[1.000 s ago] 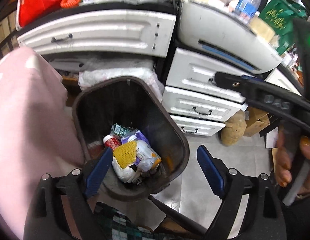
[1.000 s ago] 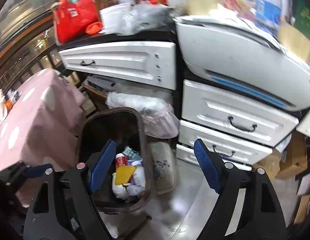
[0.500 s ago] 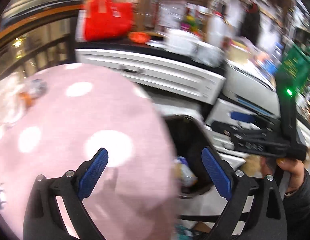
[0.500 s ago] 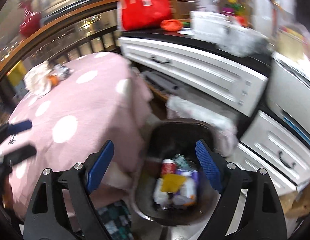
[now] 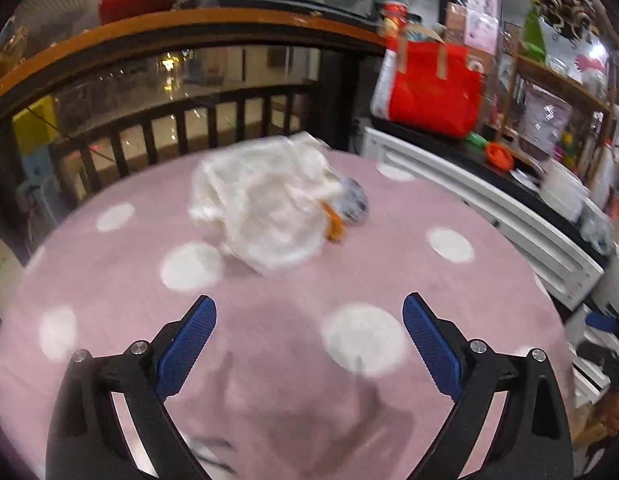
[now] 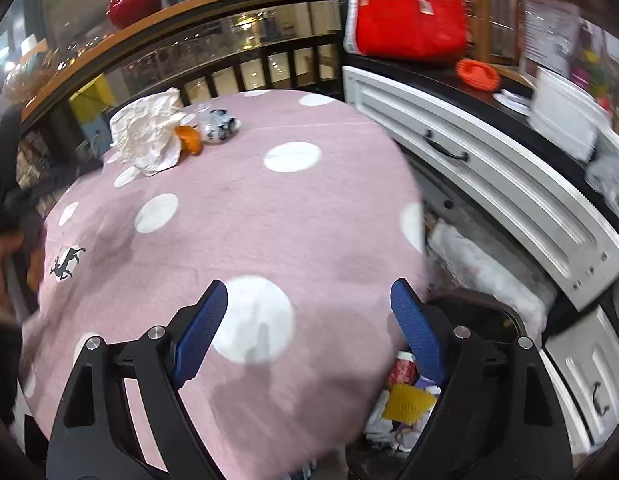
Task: Collect trash
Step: 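Move both tools back over the table toward the remaining trash, then grasp the crumpled white paper with the left tool while the right tool grasps the orange peel, then carry the orange peel over the bin with the right tool while the left tool lifts the paper, then open the right tool over the bin while the left tool releases the paper into it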
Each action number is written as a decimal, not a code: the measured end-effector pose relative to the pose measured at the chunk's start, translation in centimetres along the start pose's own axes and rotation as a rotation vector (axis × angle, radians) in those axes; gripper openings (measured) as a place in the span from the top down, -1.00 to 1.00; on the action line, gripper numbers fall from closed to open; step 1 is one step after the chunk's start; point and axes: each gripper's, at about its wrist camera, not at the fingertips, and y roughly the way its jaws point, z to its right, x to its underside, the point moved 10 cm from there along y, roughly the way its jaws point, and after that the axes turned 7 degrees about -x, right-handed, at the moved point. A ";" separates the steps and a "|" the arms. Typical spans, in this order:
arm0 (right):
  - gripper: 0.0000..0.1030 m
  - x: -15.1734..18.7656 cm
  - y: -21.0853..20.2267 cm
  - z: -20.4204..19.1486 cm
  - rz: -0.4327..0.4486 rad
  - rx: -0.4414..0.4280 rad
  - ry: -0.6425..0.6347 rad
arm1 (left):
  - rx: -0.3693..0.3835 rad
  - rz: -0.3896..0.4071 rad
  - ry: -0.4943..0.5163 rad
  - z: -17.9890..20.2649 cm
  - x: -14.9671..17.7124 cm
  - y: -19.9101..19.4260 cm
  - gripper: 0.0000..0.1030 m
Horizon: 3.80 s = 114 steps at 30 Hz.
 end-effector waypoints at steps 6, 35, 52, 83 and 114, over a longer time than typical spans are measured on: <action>-0.61 -1.8 2.1 -2.0 -0.025 -0.016 -0.048 | -0.004 0.035 0.029 -3.9 -5.1 3.7 -0.80; -0.36 -14.3 17.5 -15.1 -0.091 -0.188 -0.320 | 0.045 0.066 -0.148 -10.6 -1.7 -2.1 0.61; 0.77 -13.7 19.7 -14.6 -0.116 -0.161 -0.284 | 0.031 0.048 -0.212 -11.8 1.8 -3.6 0.61; 0.79 1.7 -6.5 4.5 0.078 0.025 0.077 | 0.416 0.018 -0.041 10.2 3.8 -8.4 0.61; -0.18 17.8 -9.9 22.8 -0.039 0.374 0.479 | 0.651 -0.241 0.324 35.9 14.0 -9.1 0.61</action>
